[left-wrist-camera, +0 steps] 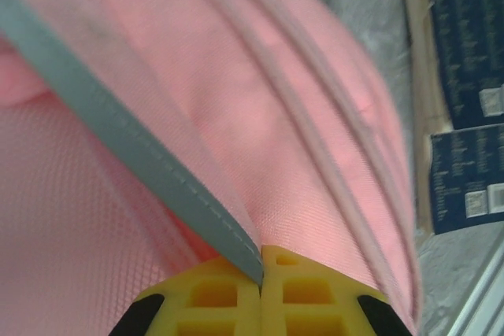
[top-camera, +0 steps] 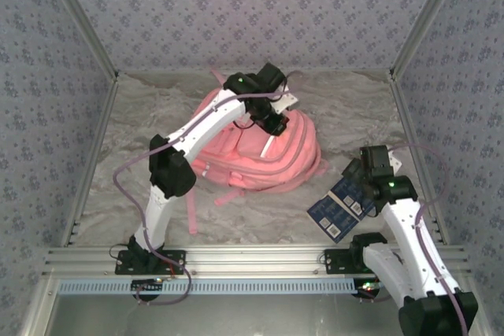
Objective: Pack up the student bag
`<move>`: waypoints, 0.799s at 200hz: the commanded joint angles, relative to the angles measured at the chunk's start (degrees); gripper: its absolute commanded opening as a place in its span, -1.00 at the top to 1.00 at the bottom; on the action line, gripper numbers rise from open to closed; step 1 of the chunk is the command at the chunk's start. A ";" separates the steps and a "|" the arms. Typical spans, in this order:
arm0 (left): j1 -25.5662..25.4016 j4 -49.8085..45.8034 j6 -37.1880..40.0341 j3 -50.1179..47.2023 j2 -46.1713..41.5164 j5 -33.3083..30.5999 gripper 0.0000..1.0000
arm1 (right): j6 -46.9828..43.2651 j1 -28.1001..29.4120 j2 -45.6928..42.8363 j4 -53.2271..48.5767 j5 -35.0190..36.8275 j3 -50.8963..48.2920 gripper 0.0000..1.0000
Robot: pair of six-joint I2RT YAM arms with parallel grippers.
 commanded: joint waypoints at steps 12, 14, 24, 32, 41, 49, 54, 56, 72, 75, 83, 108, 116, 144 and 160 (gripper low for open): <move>10.66 7.97 -5.96 -10.89 -6.83 -7.50 1.00 | 3.61 -6.39 2.60 3.02 -4.47 -4.47 -0.96; 11.39 8.35 -6.33 -11.32 -6.97 -7.48 1.00 | 3.86 -7.08 2.84 3.84 -4.72 -4.97 -0.96; 13.72 10.09 -7.18 -13.45 -7.67 -7.30 1.00 | 4.05 -9.24 4.16 6.83 -6.42 -6.73 -0.96; 14.87 11.18 -7.22 -15.08 -8.37 -7.87 1.00 | 4.52 -10.89 5.44 8.27 -6.94 -7.69 -0.97; 15.59 11.71 -6.98 -16.32 -8.95 -9.27 1.00 | 4.55 -12.80 7.51 10.56 -7.81 -8.70 -0.97; 15.96 11.84 -7.14 -17.10 -9.38 -9.61 1.00 | 4.26 -14.09 9.47 12.38 -8.40 -9.17 -0.97; 15.98 12.09 -7.36 -17.27 -9.72 -9.20 1.00 | 3.90 -14.74 10.83 13.75 -8.94 -9.35 -0.97; 15.97 12.26 -7.56 -17.24 -9.82 -8.89 1.00 | 3.87 -14.83 11.01 14.07 -9.01 -9.40 -0.97; 15.65 14.50 -10.00 -21.53 -11.30 -5.02 0.62 | 3.09 -15.62 14.27 18.15 -10.28 -9.21 -0.97; 15.54 14.98 -10.43 -22.14 -11.65 -4.61 0.56 | 2.95 -15.69 14.69 18.75 -10.30 -9.29 -0.97; 15.12 16.47 -11.66 -24.06 -12.66 -4.07 0.39 | 2.49 -15.78 16.09 21.16 -10.32 -9.43 -0.97; 13.68 22.48 -15.49 -31.05 -18.04 -5.03 0.12 | 0.13 -16.09 23.14 25.41 -10.76 -7.51 -0.98; 13.03 24.50 -16.67 -33.14 -20.11 -5.92 0.07 | -0.45 -16.09 25.37 26.35 -10.02 -6.72 -0.98; 9.71 30.23 -20.17 -37.90 -25.31 -8.72 0.01 | -2.04 -14.28 30.10 31.82 -16.85 -6.33 -0.93; 6.64 33.09 -22.38 -39.81 -25.94 -8.18 -0.02 | -3.22 -9.92 31.45 34.14 -19.88 -6.24 -0.88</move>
